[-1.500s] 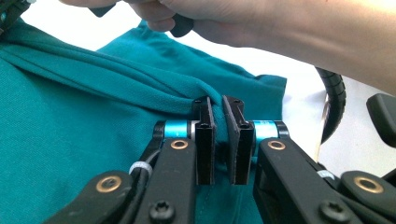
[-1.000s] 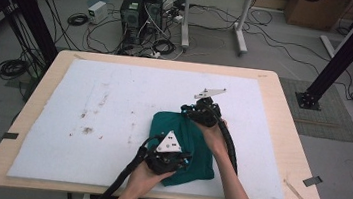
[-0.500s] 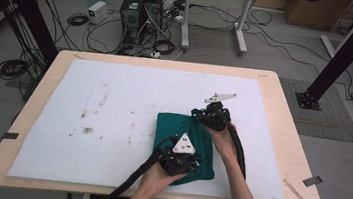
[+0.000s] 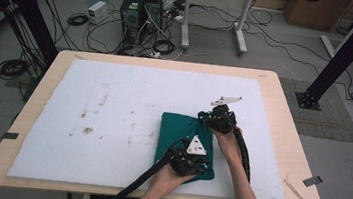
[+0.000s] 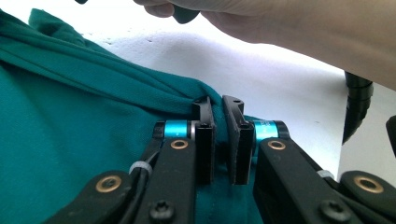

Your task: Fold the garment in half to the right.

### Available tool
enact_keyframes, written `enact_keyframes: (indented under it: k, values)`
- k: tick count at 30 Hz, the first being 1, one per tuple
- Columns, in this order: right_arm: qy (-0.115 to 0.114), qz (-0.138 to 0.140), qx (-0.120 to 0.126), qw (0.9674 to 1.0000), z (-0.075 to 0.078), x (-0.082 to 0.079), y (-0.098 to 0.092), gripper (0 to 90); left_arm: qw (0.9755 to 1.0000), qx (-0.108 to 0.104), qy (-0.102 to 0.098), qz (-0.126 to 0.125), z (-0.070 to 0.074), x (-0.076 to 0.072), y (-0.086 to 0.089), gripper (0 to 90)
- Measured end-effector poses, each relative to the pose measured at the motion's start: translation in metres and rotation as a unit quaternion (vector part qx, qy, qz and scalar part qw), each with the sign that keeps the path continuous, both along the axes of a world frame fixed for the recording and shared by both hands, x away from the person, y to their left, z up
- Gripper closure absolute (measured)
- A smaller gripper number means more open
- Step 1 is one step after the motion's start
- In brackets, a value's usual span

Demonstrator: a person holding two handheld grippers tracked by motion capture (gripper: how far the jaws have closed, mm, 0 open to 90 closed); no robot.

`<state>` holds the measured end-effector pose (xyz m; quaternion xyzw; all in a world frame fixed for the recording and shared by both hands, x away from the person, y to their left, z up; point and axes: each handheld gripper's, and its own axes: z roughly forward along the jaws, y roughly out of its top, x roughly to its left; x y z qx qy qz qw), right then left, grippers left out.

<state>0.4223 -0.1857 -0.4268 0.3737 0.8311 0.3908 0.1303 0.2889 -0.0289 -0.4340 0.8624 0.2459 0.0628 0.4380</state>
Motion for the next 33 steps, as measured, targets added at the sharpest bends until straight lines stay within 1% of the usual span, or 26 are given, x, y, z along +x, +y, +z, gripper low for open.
enact_keyframes:
  k: [1, 2, 4, 7, 8, 9, 10, 11, 13, 15, 16, 17, 18, 19, 20, 22, 23, 24, 25, 26, 28, 29, 30, 31, 33]
  values:
    - [-0.002, 0.002, -0.001, 1.0, -0.001, 0.0, -0.001, 84.3, 1.0, 0.002, 0.001, -0.001, -0.001, 0.0, -0.001, 83.5]
    - [0.001, -0.002, 0.0, 1.0, -0.002, 0.0, -0.001, 83.8, 1.0, 0.003, 0.001, -0.002, -0.002, 0.001, -0.001, 83.5]
    - [0.0, -0.006, 0.002, 1.0, -0.003, 0.001, -0.004, 82.6, 1.0, 0.009, 0.002, -0.004, -0.004, 0.001, -0.003, 83.5]
    - [0.007, -0.016, 0.006, 0.9998, -0.005, 0.001, -0.008, 77.9, 0.9999, 0.012, 0.001, -0.009, -0.005, 0.002, -0.004, 82.2]
    - [0.006, -0.018, 0.006, 0.9998, -0.005, 0.001, -0.009, 76.0, 0.9998, 0.007, 0.006, -0.017, -0.004, 0.001, -0.002, 79.4]
    - [0.006, -0.024, 0.007, 0.9997, -0.005, 0.001, -0.011, 72.9, 0.9996, 0.002, 0.011, -0.024, -0.002, 0.001, 0.0, 72.4]
    - [0.007, -0.033, 0.009, 0.9994, -0.003, 0.0, -0.013, 70.4, 0.9995, 0.002, 0.011, -0.028, 0.0, 0.0, 0.002, 67.7]
    - [0.005, -0.04, 0.012, 0.9991, -0.002, 0.0, -0.016, 67.4, 0.9995, 0.007, 0.009, -0.028, 0.002, 0.0, 0.005, 64.1]
    - [0.005, -0.055, 0.025, 0.9982, 0.002, -0.003, -0.021, 62.6, 0.9997, 0.008, 0.001, -0.021, 0.009, 0.0, 0.015, 58.7]
    - [-0.002, -0.063, 0.037, 0.9973, 0.006, -0.007, -0.027, 60.6, 0.9998, -0.013, -0.01, -0.007, 0.018, 0.002, 0.03, 56.6]
    - [-0.006, -0.064, 0.043, 0.997, 0.009, -0.01, -0.029, 60.1, 0.9995, -0.024, -0.02, 0.009, 0.025, 0.004, 0.041, 55.6]
    - [-0.008, -0.068, 0.05, 0.9964, 0.011, -0.013, -0.031, 60.1, 0.9989, -0.03, -0.03, 0.021, 0.028, 0.007, 0.047, 54.6]
    - [-0.013, -0.065, 0.053, 0.9963, 0.012, -0.015, -0.031, 60.1, 0.9976, -0.039, -0.042, 0.039, 0.033, 0.01, 0.056, 54.5]
    - [-0.017, -0.063, 0.055, 0.9964, 0.014, -0.017, -0.03, 60.1, 0.9958, -0.046, -0.053, 0.058, 0.036, 0.015, 0.064, 54.9]
    - [-0.02, -0.059, 0.056, 0.9965, 0.015, -0.019, -0.029, 60.6, 0.9938, -0.049, -0.066, 0.075, 0.038, 0.021, 0.072, 57.3]
    - [-0.026, -0.049, 0.055, 0.9969, 0.018, -0.022, -0.022, 62.2, 0.99, -0.045, -0.081, 0.107, 0.039, 0.034, 0.086, 65.1]
    - [-0.03, -0.043, 0.049, 0.9974, 0.018, -0.022, -0.018, 62.9, 0.9881, -0.038, -0.08, 0.126, 0.039, 0.042, 0.091, 67.9]
    - [-0.032, -0.04, 0.041, 0.9978, 0.018, -0.022, -0.013, 63.8, 0.9856, -0.036, -0.078, 0.146, 0.037, 0.049, 0.095, 70.0]
    - [-0.03, -0.037, 0.032, 0.9983, 0.018, -0.022, -0.008, 64.1, 0.9836, -0.033, -0.077, 0.159, 0.036, 0.056, 0.1, 71.2]
    - [-0.031, -0.035, 0.023, 0.9987, 0.016, -0.021, -0.004, 64.5, 0.981, -0.039, -0.073, 0.176, 0.033, 0.064, 0.103, 72.5]
    - [-0.028, -0.043, 0.001, 0.9987, 0.013, -0.02, 0.002, 65.2, 0.9773, -0.036, -0.066, 0.198, 0.027, 0.077, 0.106, 73.8]
    - [-0.022, -0.048, -0.007, 0.9986, 0.011, -0.019, 0.002, 65.5, 0.9755, -0.031, -0.065, 0.208, 0.023, 0.083, 0.107, 74.3]
    - [-0.019, -0.055, -0.014, 0.9982, 0.009, -0.018, 0.001, 66.2, 0.9746, -0.027, -0.061, 0.214, 0.019, 0.087, 0.108, 74.7]
    - [-0.013, -0.063, -0.015, 0.9978, 0.007, -0.018, 0.0, 66.7, 0.9742, -0.021, -0.051, 0.219, 0.014, 0.093, 0.108, 74.7]
    - [-0.001, -0.076, -0.021, 0.9969, 0.001, -0.017, -0.008, 68.5, 0.9734, -0.011, -0.046, 0.224, 0.006, 0.098, 0.109, 74.6]
